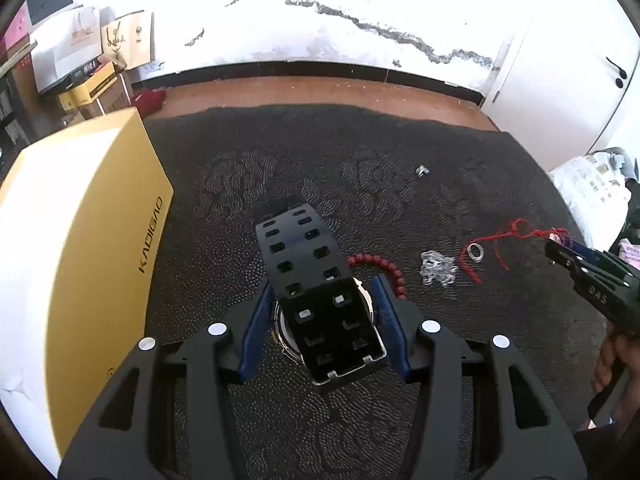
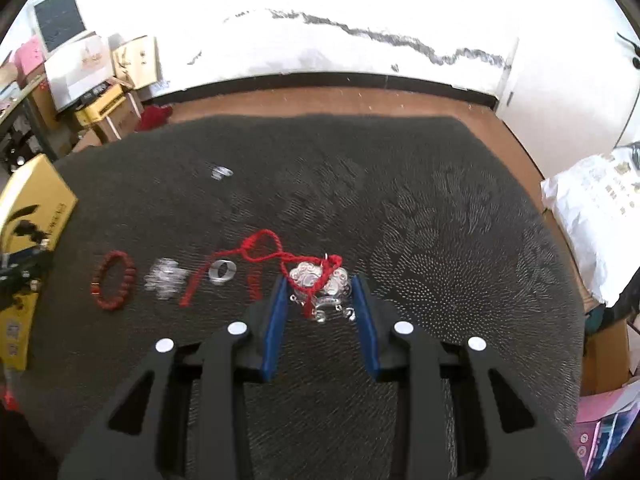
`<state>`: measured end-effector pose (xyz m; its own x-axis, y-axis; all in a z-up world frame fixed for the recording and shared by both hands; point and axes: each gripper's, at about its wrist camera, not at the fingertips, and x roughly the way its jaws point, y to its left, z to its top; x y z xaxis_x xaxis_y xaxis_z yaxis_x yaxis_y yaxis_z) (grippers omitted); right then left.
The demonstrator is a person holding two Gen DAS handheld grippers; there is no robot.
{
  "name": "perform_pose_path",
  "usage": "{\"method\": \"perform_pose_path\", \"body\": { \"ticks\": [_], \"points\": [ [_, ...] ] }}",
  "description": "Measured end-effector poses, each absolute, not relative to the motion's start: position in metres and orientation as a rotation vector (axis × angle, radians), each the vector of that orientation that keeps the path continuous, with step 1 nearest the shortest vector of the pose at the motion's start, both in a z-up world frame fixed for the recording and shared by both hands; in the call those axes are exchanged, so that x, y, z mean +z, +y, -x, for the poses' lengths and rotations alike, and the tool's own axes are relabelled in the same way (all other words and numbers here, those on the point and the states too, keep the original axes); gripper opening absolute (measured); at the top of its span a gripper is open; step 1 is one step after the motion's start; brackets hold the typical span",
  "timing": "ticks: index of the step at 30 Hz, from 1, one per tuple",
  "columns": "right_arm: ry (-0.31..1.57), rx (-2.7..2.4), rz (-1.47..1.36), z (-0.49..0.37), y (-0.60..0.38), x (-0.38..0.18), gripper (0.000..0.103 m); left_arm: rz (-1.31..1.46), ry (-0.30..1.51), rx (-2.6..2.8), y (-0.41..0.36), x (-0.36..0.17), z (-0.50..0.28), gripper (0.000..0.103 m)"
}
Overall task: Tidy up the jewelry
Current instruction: 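Close the right tool on the red string pendant, then carry the watch in the left tool and pendant in the right tool over the white box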
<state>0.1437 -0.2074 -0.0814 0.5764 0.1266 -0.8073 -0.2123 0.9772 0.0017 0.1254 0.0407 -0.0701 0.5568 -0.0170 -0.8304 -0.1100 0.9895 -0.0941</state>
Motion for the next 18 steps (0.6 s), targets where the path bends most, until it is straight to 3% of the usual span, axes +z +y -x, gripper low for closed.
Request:
{"method": "perform_pose_path", "body": {
  "ticks": [9,18],
  "points": [
    [0.89,0.28,0.127,-0.08,-0.16,-0.003,0.033,0.137,0.95,0.062,0.038,-0.016,-0.082,0.05],
    [0.827,0.402,0.221,0.0,-0.082,0.095,0.033,0.091,0.891,0.142,0.088,0.071,-0.001,0.05]
  ]
}}
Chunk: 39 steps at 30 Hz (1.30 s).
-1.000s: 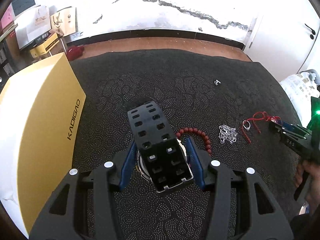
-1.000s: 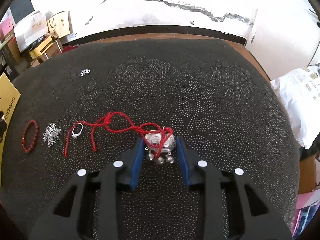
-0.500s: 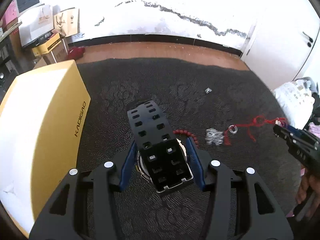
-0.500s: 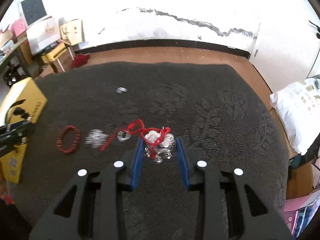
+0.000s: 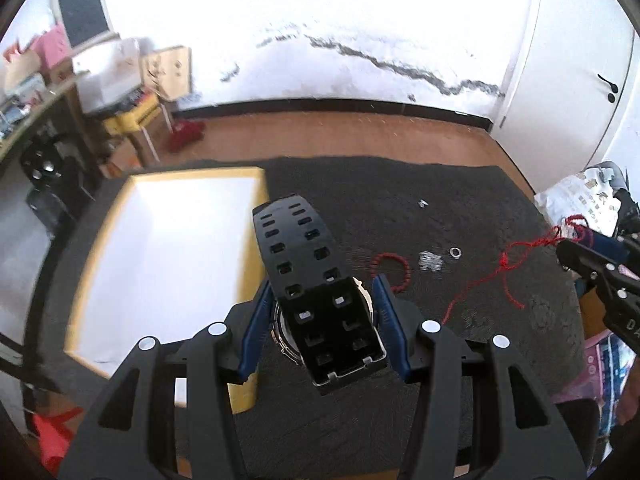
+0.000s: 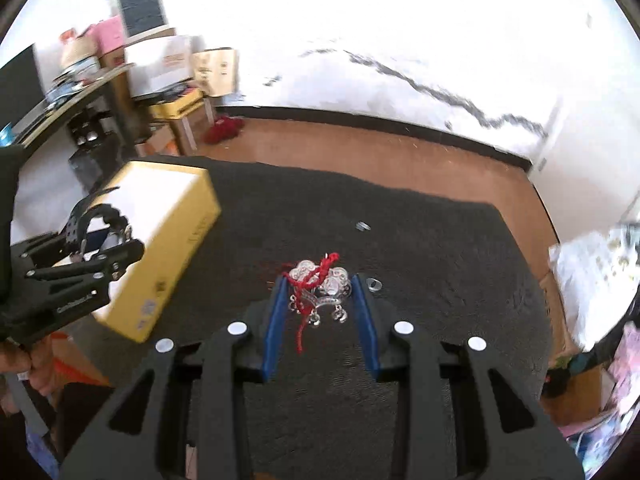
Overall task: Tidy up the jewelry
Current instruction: 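Carry the watch in the left tool and pendant in the right tool over the white box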
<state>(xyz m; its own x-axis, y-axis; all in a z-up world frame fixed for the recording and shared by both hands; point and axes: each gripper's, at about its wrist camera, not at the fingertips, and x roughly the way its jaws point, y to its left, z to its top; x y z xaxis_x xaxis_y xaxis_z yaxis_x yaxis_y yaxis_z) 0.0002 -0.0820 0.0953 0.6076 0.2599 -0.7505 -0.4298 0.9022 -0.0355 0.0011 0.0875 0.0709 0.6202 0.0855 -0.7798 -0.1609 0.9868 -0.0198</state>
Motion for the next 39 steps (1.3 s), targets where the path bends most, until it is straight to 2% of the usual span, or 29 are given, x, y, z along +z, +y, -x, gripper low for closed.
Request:
{"method": "perform_pose_path", "body": {
  "ticks": [9,21,30,39],
  "points": [
    [0.828,0.584,0.295,0.056,0.025,0.146,0.033,0.135,0.901,0.212,0.158,0.112,0.064,0.05],
    [0.861,0.745,0.378,0.079,0.156,0.154,0.033,0.131,0.901,0.33,0.238,0.125,0.108,0.05],
    [0.903,0.736,0.409,0.047,0.198,0.121,0.033,0.189,0.901,0.336,0.269,0.105,0.089,0.05],
    [0.991,0.688,0.426,0.006,0.215,0.06,0.033,0.209,0.952,0.343,0.285,0.049,0.044,0.05]
  ]
}}
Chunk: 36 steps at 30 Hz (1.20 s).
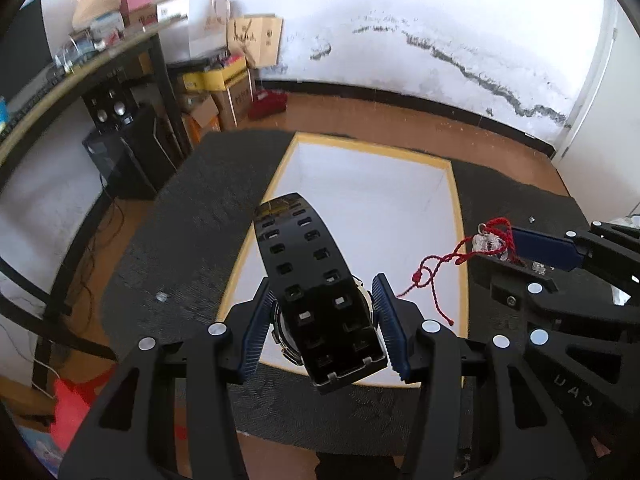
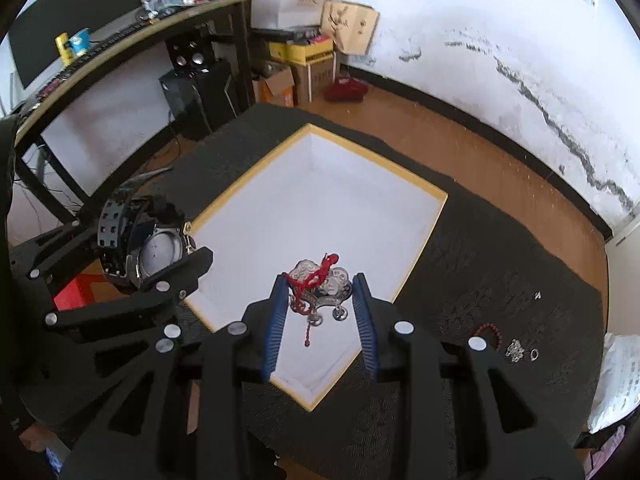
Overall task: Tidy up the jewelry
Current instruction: 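Carry the watch in the left tool and pendant in the right tool over the white box, then open the left tool to drop the watch while the right tool releases the pendant into the box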
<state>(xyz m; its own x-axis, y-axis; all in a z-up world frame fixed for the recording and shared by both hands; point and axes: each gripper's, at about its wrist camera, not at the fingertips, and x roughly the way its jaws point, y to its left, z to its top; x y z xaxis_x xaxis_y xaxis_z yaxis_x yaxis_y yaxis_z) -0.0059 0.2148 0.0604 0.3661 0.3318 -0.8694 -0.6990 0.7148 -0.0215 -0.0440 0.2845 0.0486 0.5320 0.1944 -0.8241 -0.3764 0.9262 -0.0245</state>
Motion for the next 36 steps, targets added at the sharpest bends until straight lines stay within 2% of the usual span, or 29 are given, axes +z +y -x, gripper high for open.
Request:
{"method": "perform_pose_path", "body": {
  "ticks": [17,36],
  "points": [
    [1.124,0.644,0.447,-0.048,0.238,-0.045,0.033,0.266,1.073,0.354,0.318,-0.036,-0.004,0.05],
    [1.129,0.619,0.48,-0.055,0.246,-0.069,0.033,0.256,1.126,0.358,0.325,-0.072,-0.017,0.05]
  ]
}}
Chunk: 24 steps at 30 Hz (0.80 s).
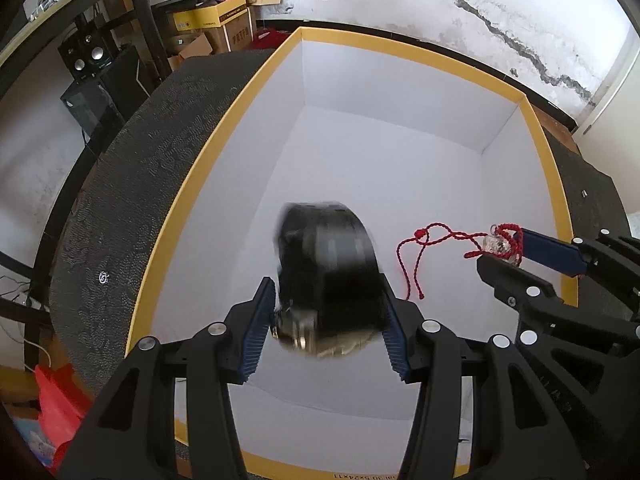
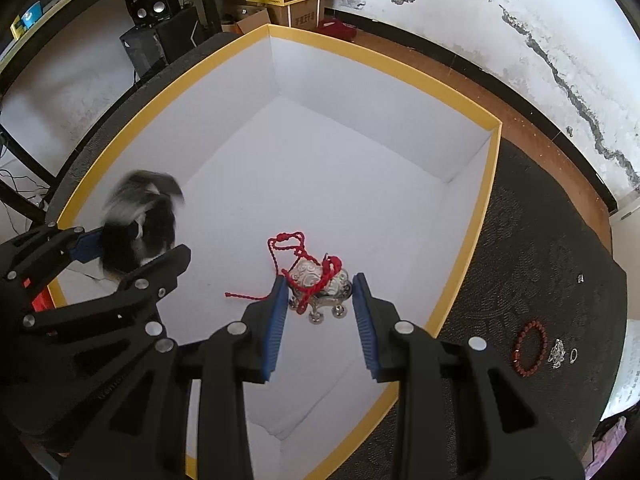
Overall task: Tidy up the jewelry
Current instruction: 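Open the left tool to drop the watch while the right tool releases the pendant into the box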
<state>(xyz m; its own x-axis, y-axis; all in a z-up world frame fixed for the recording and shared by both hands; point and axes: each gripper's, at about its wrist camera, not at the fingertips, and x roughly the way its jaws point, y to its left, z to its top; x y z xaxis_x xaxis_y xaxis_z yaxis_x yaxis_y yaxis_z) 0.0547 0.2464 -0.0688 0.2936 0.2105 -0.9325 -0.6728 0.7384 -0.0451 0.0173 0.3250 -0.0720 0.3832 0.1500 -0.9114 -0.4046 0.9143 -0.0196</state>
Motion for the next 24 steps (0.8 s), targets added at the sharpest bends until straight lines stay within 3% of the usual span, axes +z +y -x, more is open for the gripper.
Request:
{"method": "perform_pose_path", "body": {
  "ticks": [5,9,11,14,17,23,24],
  "points": [
    [1.133,0.618,0.483,-0.055,0.245,-0.068,0.035,0.239,1.113,0.369,0.325,-0.067,-0.016,0.05],
    [1.122,0.615,0.469,-0.056,0.242,-0.063,0.057,0.221,1.1,0.382,0.326,-0.061,-0.015,0.055],
    [1.114,0.615,0.467,-0.055,0.239,-0.059,0.062,0.233,1.099,0.384,0.328,-0.059,-0.013,0.056],
    [1.116,0.616,0.46,-0.053,0.234,-0.054,0.062,0.224,1.094,0.393,0.328,-0.053,-0.01,0.065],
    [1.103,0.608,0.451,-0.051,0.229,-0.046,0.062,0.22,1.085,0.395,0.326,-0.046,-0.007,0.067],
    [1.087,0.602,0.431,-0.044,0.211,-0.027,0.068,0.214,1.064,0.422,0.32,-0.031,0.004,0.091],
    [1.082,0.597,0.429,-0.042,0.207,-0.023,0.074,0.223,1.061,0.415,0.318,-0.027,0.007,0.092]
  ]
}}
